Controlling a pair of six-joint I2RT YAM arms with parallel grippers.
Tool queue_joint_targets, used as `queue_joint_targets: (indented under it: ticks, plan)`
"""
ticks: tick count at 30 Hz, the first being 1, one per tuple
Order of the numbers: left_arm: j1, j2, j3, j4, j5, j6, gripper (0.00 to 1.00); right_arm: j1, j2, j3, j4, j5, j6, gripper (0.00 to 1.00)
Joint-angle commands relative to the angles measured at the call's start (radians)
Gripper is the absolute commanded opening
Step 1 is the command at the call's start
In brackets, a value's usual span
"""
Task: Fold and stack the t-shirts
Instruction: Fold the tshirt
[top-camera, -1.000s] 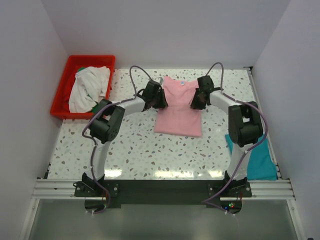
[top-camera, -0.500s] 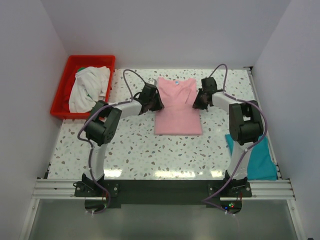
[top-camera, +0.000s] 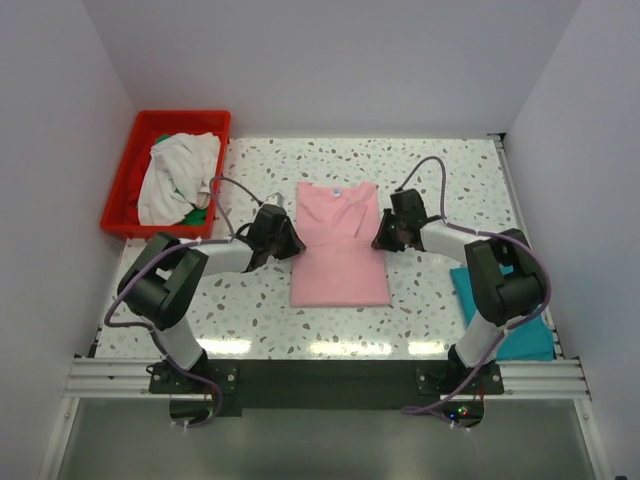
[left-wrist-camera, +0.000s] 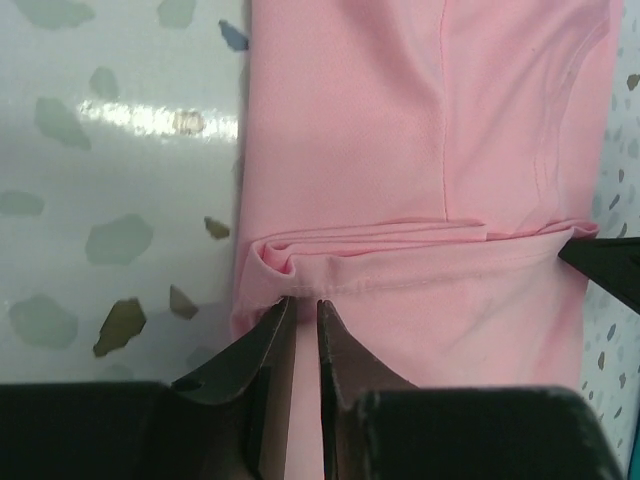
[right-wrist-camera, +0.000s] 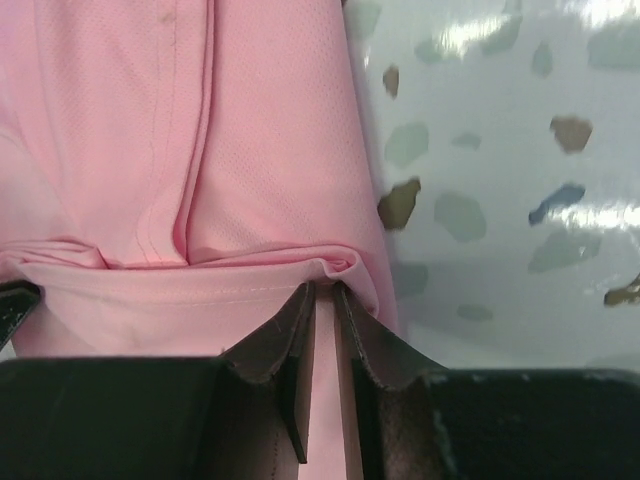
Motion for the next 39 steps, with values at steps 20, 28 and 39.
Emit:
queue_joint_targets:
  ticks: [20, 28, 39]
  plan:
    - [0.004, -0.272, -0.195, -0.132, -0.076, 0.034, 0.15, -0.003, -0.165, -0.121, -0.177, 0.016, -0.023, 0.18]
    - [0.003, -0.304, -0.057, -0.207, -0.057, 0.104, 0.19, 0.008, -0.232, -0.001, -0.229, 0.013, -0.045, 0.19]
    - [-0.129, -0.145, 0.123, -0.091, 0.065, 0.107, 0.24, 0.181, -0.129, 0.039, -0.085, -0.053, 0.047, 0.19]
